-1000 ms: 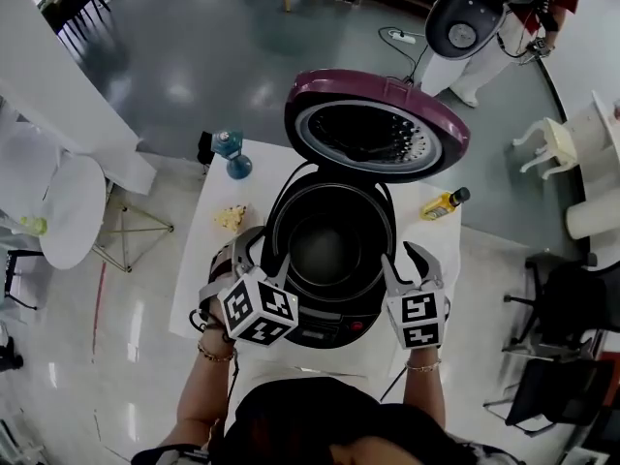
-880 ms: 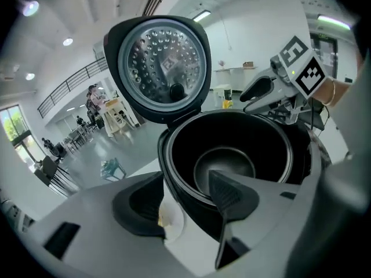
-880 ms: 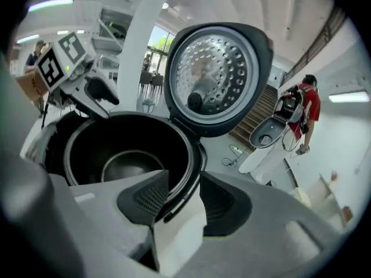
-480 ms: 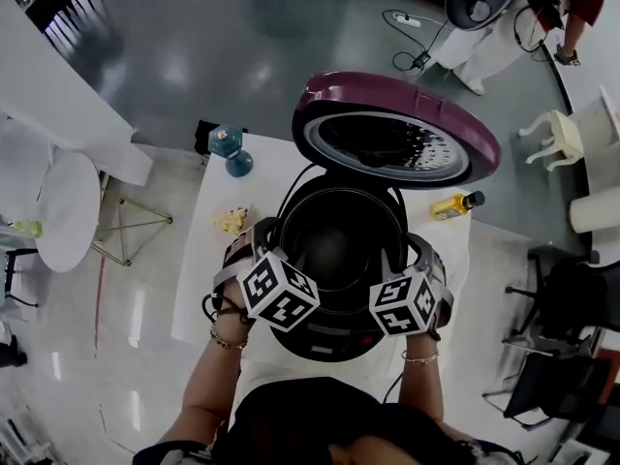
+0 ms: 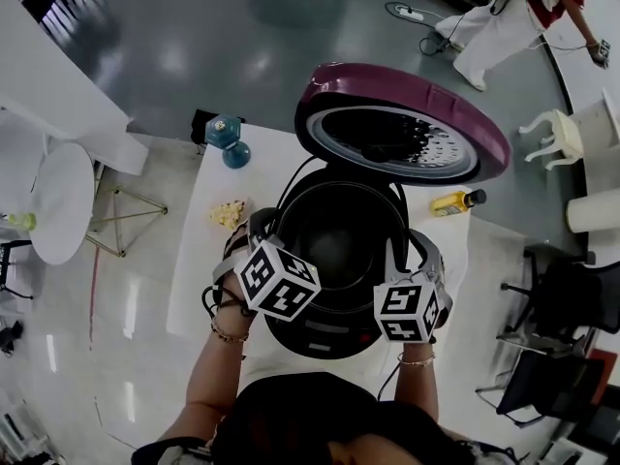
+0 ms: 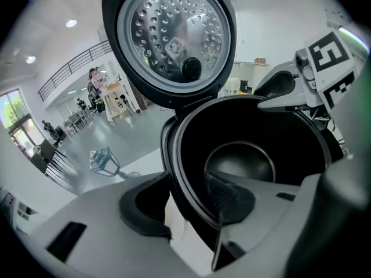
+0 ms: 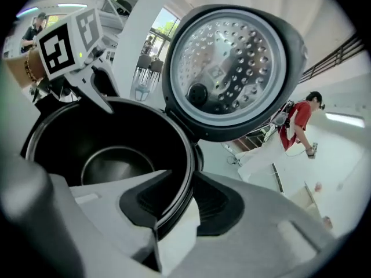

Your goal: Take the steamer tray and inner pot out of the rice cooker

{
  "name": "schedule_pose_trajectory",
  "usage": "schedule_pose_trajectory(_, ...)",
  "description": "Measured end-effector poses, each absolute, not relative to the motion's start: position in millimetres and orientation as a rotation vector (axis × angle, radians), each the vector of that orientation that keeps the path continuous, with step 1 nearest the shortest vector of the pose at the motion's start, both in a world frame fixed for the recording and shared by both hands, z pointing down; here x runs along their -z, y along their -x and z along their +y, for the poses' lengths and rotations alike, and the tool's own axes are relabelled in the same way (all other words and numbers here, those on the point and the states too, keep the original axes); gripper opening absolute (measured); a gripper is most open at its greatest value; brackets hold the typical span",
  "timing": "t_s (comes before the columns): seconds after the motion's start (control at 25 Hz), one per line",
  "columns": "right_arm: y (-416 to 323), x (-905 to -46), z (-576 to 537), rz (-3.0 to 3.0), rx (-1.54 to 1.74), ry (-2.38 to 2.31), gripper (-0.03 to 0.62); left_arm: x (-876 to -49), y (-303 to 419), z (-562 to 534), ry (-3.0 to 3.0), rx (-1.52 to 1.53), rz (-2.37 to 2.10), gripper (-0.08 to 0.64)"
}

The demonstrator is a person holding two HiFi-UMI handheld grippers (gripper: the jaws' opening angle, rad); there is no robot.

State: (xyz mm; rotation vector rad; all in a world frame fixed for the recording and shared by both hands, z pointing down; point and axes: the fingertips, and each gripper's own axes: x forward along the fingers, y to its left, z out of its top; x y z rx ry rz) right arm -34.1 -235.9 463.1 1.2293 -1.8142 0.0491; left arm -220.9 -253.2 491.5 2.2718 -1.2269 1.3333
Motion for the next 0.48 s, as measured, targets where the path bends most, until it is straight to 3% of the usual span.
schedule_pose_trajectory(0.48, 31, -432, -236, -2.099, -0.221, -1.458, 0.074, -480, 223, -252, -2.255, -1.214, -1.216, 0.138)
